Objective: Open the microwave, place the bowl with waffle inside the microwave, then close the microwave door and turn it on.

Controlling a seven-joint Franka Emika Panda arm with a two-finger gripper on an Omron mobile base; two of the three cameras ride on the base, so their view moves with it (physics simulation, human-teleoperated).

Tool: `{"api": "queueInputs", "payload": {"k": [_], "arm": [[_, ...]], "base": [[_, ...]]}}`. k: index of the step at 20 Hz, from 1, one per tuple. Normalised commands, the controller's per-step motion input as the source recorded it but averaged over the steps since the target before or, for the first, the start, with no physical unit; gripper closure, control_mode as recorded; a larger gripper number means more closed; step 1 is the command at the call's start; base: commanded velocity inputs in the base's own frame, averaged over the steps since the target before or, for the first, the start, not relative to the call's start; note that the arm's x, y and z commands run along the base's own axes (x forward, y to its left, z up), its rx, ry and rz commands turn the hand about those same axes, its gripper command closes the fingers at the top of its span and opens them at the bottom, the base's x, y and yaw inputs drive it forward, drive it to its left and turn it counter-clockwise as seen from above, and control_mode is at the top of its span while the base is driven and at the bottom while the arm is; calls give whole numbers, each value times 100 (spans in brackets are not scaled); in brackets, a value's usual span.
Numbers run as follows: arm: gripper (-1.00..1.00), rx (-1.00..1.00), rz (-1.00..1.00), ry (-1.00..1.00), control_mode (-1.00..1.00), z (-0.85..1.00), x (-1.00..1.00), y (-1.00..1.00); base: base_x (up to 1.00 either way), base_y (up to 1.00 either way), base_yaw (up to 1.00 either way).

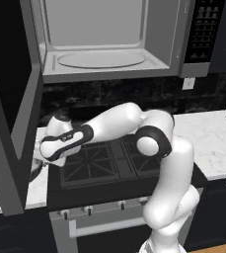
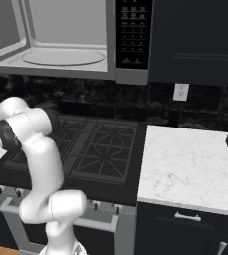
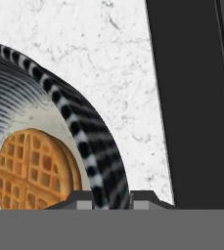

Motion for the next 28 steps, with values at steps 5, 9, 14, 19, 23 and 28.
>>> {"api": "queueInputs", "payload": {"k": [5,9,14,19,23,28], "arm": [[100,0,-7,0,-100,27,-28,-74],[100,0,-3,0,-100,49,-22,-81],[100,1,0,0,-100,98,-37,-73],[100,0,-2,5,-100,100,-45,-80],[100,0,-11,3,-100,92,-49,-85],[100,0,-16,2,-100,96,-38,-79]], "base": [[0,0,0],[0,0,0],[0,0,0],[0,0,0],[0,0,0],[0,0,0]]}}
